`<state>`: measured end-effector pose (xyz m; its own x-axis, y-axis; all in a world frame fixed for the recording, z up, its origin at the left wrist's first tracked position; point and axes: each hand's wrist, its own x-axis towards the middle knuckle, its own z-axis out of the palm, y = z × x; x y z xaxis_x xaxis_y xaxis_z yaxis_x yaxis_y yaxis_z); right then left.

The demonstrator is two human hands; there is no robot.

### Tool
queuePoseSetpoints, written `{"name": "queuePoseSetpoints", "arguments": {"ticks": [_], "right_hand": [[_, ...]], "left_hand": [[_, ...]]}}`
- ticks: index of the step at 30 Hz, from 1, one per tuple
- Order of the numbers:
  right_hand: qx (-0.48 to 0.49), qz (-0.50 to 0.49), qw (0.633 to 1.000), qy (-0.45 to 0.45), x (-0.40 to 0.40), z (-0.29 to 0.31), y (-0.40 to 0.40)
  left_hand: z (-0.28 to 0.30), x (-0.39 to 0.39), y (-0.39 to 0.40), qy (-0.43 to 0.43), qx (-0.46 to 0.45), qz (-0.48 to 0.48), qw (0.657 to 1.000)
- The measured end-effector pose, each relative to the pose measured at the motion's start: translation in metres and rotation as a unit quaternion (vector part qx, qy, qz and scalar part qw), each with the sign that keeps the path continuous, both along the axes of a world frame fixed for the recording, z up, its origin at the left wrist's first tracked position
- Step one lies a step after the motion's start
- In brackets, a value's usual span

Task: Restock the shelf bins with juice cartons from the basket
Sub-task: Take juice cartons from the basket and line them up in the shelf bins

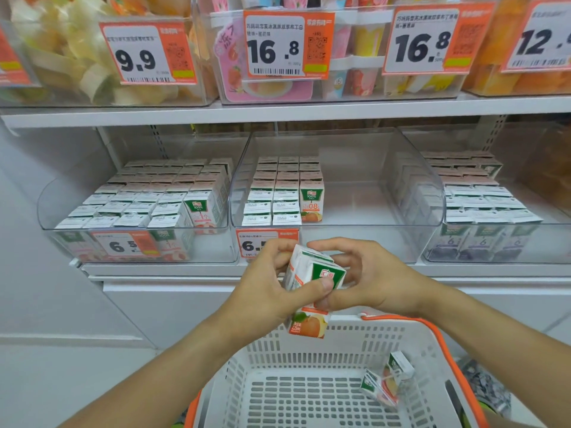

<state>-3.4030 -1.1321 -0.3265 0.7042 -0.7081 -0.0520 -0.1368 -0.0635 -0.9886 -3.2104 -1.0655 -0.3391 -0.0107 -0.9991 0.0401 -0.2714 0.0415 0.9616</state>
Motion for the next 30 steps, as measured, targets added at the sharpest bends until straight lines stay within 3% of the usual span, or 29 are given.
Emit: {"name": "queuePoseSetpoints", "arguments": {"ticks": [3, 7, 10, 12, 14, 17, 20, 24, 27, 30], "right_hand": [[-0.039, -0.019, 0.999, 0.002, -0.004, 0.001, -0.005], [-0.063, -0.053, 0.997, -0.006, -0.01, -0.001, -0.012], [-0.08, -0.081, 0.993, -0.024, -0.013, 0.002, -0.016], [-0.107, -0.117, 0.986, -0.053, -0.016, 0.009, -0.02], [-0.142, -0.17, 0.97, -0.103, -0.015, 0.023, -0.028], [-0.195, -0.24, 0.938, -0.158, -0.012, 0.051, -0.05], [-0.301, -0.213, 0.929, -0.026, -0.007, 0.067, -0.078], [-0.287, -0.154, 0.929, 0.175, 0.012, 0.05, -0.106], [-0.222, -0.135, 0.942, 0.214, 0.03, 0.036, -0.122], [-0.261, -0.131, 0.921, 0.258, 0.041, 0.023, -0.133]], "left_hand": [[0.003, -0.003, -0.005, -0.062, -0.042, 0.036, 0.997], [0.009, -0.015, -0.006, -0.062, -0.057, -0.005, 0.996], [0.016, -0.018, -0.01, 0.017, -0.079, 0.007, 0.997], [0.019, -0.015, -0.017, 0.016, -0.14, 0.093, 0.986], [0.016, -0.009, -0.026, -0.075, -0.222, 0.182, 0.955], [0.0, -0.001, -0.038, -0.299, -0.286, 0.193, 0.89], [-0.01, 0.006, -0.045, -0.398, -0.263, 0.184, 0.86], [-0.015, 0.006, -0.05, -0.414, -0.272, 0.2, 0.845], [-0.016, 0.005, -0.055, -0.413, -0.277, 0.219, 0.84], [-0.015, 0.005, -0.059, -0.41, -0.273, 0.231, 0.839]]}}
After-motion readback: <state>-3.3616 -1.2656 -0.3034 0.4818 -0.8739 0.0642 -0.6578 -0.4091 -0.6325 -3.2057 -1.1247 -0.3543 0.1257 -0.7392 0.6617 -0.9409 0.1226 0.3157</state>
